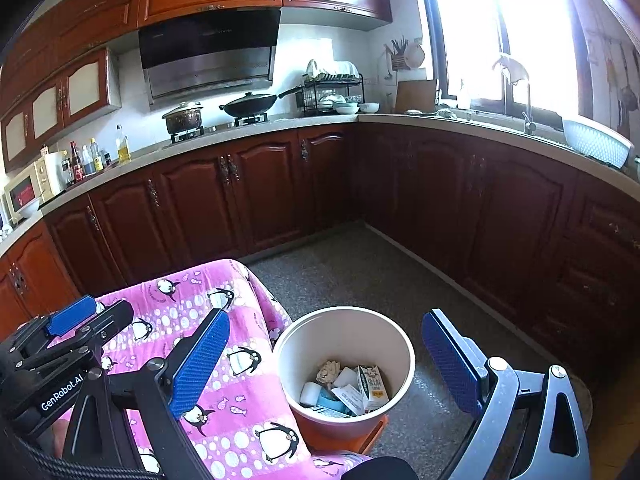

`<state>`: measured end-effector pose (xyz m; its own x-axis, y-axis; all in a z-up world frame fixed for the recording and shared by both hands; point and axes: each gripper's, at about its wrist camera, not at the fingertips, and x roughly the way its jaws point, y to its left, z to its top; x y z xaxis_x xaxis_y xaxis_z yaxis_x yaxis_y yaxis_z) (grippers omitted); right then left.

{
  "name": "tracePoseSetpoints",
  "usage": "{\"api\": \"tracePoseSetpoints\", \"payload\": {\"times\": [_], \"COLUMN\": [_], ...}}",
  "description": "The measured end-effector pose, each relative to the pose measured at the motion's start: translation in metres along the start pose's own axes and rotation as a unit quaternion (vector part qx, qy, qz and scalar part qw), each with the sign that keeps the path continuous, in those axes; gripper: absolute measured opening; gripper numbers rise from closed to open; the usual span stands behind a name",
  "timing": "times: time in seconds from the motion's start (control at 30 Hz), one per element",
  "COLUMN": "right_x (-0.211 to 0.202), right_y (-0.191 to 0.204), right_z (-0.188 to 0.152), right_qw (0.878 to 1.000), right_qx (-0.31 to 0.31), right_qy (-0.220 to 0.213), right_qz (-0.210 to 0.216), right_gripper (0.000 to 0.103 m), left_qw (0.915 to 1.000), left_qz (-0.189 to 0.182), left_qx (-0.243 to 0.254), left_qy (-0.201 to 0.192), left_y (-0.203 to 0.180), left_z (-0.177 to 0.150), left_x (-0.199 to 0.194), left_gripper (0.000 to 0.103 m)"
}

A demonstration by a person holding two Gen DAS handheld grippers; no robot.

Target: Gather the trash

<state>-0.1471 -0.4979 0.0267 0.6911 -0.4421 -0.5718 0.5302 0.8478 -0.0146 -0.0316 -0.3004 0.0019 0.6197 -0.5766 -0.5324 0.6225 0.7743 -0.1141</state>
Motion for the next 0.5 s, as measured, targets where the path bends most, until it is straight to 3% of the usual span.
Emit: {"api": "tracePoseSetpoints", "payload": {"times": [0.5], "right_x": [0.0014], "right_y": [0.0], "right_z": [0.002], "right_qw": [1.0], "right_qx": [0.001], "right_qy": [0.005], "right_qz": [0.002], "right_gripper": [0.096], "left_qw": [0.9999], "left_qz": [0.008], "left_qx": [-0.005], "left_qy": [-0.006], "left_y": [0.0022], "left_z": [-0.0003], "left_x": [-0.0011], "left_gripper": [0.06]}}
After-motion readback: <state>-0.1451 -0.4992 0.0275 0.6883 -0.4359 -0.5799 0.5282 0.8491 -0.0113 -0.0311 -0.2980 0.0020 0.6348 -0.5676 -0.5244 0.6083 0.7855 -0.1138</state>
